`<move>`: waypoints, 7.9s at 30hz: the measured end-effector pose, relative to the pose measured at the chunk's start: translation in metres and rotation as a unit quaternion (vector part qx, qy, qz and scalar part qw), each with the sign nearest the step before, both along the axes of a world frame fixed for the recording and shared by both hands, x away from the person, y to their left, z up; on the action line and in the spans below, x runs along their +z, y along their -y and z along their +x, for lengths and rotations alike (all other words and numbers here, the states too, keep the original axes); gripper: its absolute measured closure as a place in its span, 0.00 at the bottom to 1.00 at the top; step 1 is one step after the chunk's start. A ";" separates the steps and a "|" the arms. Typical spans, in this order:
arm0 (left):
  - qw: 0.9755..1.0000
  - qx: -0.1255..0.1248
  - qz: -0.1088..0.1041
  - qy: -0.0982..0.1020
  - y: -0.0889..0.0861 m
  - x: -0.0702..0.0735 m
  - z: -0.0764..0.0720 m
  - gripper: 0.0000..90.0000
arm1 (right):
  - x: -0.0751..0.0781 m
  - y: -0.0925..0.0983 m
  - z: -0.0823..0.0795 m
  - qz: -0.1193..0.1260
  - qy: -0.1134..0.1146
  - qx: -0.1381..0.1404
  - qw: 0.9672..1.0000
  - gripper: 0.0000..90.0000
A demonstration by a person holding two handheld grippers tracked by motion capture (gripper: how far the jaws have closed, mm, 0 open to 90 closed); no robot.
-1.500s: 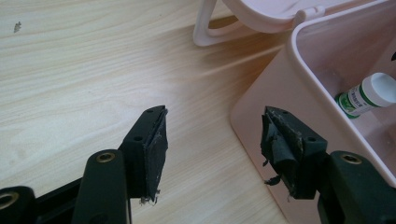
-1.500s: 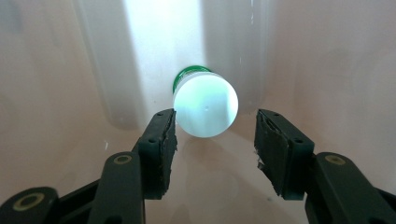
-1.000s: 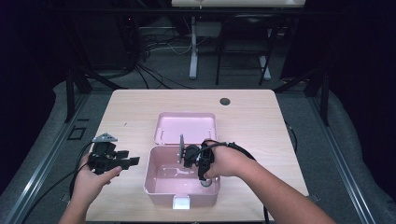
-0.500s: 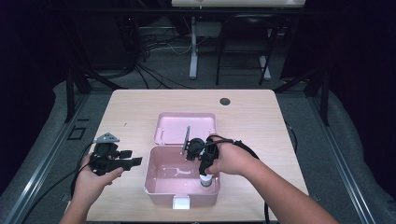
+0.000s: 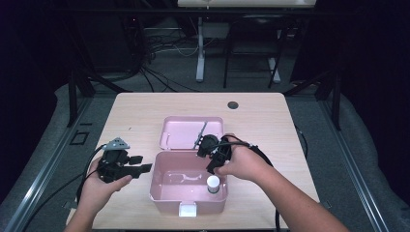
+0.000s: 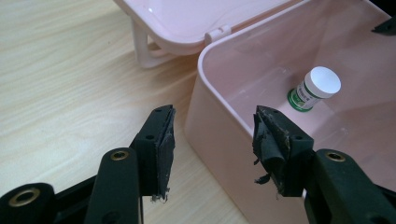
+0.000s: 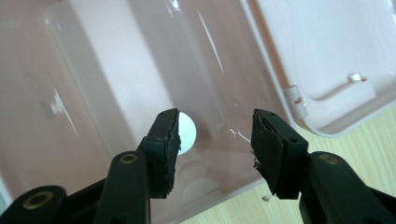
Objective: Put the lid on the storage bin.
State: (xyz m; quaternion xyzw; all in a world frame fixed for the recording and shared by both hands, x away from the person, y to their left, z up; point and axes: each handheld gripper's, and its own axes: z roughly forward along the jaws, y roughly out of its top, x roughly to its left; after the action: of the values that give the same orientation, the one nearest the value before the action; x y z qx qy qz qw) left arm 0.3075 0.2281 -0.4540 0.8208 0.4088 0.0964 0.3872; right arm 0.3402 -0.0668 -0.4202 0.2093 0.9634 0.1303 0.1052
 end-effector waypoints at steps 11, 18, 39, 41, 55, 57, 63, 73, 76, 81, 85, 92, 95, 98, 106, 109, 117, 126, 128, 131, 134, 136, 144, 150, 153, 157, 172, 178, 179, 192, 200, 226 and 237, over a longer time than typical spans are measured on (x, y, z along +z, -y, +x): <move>1.000 -0.020 0.023 0.004 0.011 -0.003 -0.002 0.51 | 0.004 0.014 0.007 0.058 0.013 -0.059 0.997 0.60; 0.999 -0.023 0.033 0.006 0.015 -0.005 -0.002 0.50 | 0.006 0.022 0.013 0.073 0.014 -0.078 0.994 0.60; 0.999 -0.025 0.036 -0.013 0.019 -0.008 -0.003 0.54 | 0.002 0.041 0.034 0.117 -0.001 -0.136 0.984 0.50; 0.999 -0.027 0.037 -0.007 0.020 -0.008 -0.004 0.57 | 0.003 0.044 0.036 0.124 0.014 -0.147 0.981 0.53; 0.999 -0.038 0.036 -0.002 0.023 -0.009 -0.005 0.68 | -0.006 0.047 0.049 0.148 0.025 -0.188 0.971 0.67; 0.999 -0.038 0.035 -0.003 0.023 -0.010 -0.005 0.69 | -0.010 0.047 0.053 0.150 0.030 -0.202 0.967 0.68; 0.999 -0.038 0.032 -0.001 0.023 -0.011 -0.005 0.68 | -0.013 0.048 0.059 0.171 0.030 -0.237 0.956 0.67; 0.999 -0.039 0.037 -0.007 0.025 -0.012 -0.005 0.67 | -0.020 0.055 0.083 0.194 0.021 -0.308 0.931 0.67; 0.999 -0.038 0.036 -0.010 0.024 -0.012 -0.005 0.67 | -0.021 0.058 0.088 0.199 0.026 -0.319 0.926 0.66; 0.999 -0.036 0.036 -0.011 0.024 -0.012 -0.005 0.68 | -0.025 0.064 0.099 0.205 0.000 -0.361 0.910 0.64; 0.999 -0.033 0.036 -0.012 0.024 -0.012 -0.006 0.68 | -0.026 0.065 0.105 0.206 0.007 -0.373 0.905 0.68; 0.999 -0.031 0.035 -0.013 0.025 -0.012 -0.006 0.68 | -0.025 0.062 0.112 0.202 0.027 -0.390 0.898 0.76; 0.999 -0.030 0.035 -0.013 0.025 -0.012 -0.006 0.69 | -0.028 0.057 0.117 0.191 0.020 -0.398 0.897 0.80; 0.999 -0.030 0.034 -0.014 0.024 -0.012 -0.006 0.69 | -0.028 0.054 0.118 0.190 0.012 -0.402 0.896 0.82; 0.999 -0.027 0.031 -0.013 0.024 -0.012 -0.006 0.69 | -0.032 0.049 0.125 0.183 0.004 -0.414 0.892 0.88; 0.999 -0.027 0.031 -0.013 0.024 -0.012 -0.006 0.69 | -0.036 0.050 0.128 0.183 -0.002 -0.424 0.887 0.88; 0.999 -0.024 0.032 -0.014 0.025 -0.012 -0.006 0.70 | -0.039 0.050 0.130 0.175 -0.012 -0.433 0.884 0.91; 0.999 -0.021 0.029 -0.015 0.025 -0.012 -0.006 0.70 | -0.041 0.049 0.131 0.171 -0.017 -0.441 0.881 0.92; 0.999 -0.022 0.029 -0.015 0.025 -0.012 -0.006 0.70 | -0.041 0.049 0.131 0.172 -0.018 -0.442 0.880 0.92; 0.999 -0.021 0.028 -0.016 0.025 -0.012 -0.006 0.70 | -0.042 0.049 0.132 0.172 -0.020 -0.443 0.880 0.92; 0.999 -0.021 0.029 -0.016 0.025 -0.012 -0.006 0.70 | -0.043 0.048 0.132 0.171 -0.020 -0.443 0.880 0.92; 0.999 -0.021 0.029 -0.016 0.025 -0.012 -0.006 0.70 | -0.043 0.048 0.132 0.171 -0.020 -0.443 0.880 0.92; 0.999 -0.020 0.025 -0.019 0.024 -0.012 -0.005 0.71 | -0.041 0.047 0.131 0.175 -0.011 -0.448 0.877 0.93; 0.999 -0.019 0.026 -0.020 0.025 -0.012 -0.006 0.71 | -0.038 0.048 0.130 0.181 -0.006 -0.446 0.877 0.94; 0.999 -0.019 0.026 -0.020 0.025 -0.012 -0.006 0.71 | -0.036 0.048 0.129 0.184 -0.004 -0.446 0.876 0.94; 0.999 -0.018 0.025 -0.020 0.025 -0.013 -0.006 0.71 | -0.033 0.048 0.126 0.189 0.012 -0.442 0.877 1.00; 0.999 -0.017 0.025 -0.017 0.025 -0.012 -0.007 0.71 | -0.034 0.039 0.130 0.163 0.024 -0.450 0.878 0.87; 0.999 -0.017 0.026 -0.016 0.025 -0.011 -0.007 0.71 | -0.043 0.046 0.134 0.165 0.000 -0.464 0.870 0.87; 0.999 -0.018 0.026 -0.016 0.025 -0.011 -0.007 0.71 | -0.047 0.047 0.136 0.165 -0.012 -0.469 0.868 0.87; 0.999 -0.017 0.023 -0.017 0.024 -0.012 -0.008 0.72 | -0.049 0.047 0.137 0.178 -0.029 -0.472 0.863 0.94; 0.999 -0.016 0.025 -0.017 0.025 -0.011 -0.008 0.72 | -0.043 0.045 0.133 0.179 -0.011 -0.466 0.867 0.95; 0.999 -0.014 0.025 -0.021 0.026 -0.012 -0.008 0.71 | -0.025 0.047 0.122 0.206 0.030 -0.448 0.869 0.95; 0.999 -0.013 0.026 -0.023 0.026 -0.012 -0.008 0.71 | -0.011 0.047 0.116 0.210 0.047 -0.438 0.873 0.96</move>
State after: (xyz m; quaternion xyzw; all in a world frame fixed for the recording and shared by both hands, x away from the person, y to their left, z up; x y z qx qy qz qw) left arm 0.2992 0.2024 -0.4660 0.8380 0.4038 0.0832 0.3574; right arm 0.4564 -0.1141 -0.4311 0.6203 0.7173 0.2795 0.1503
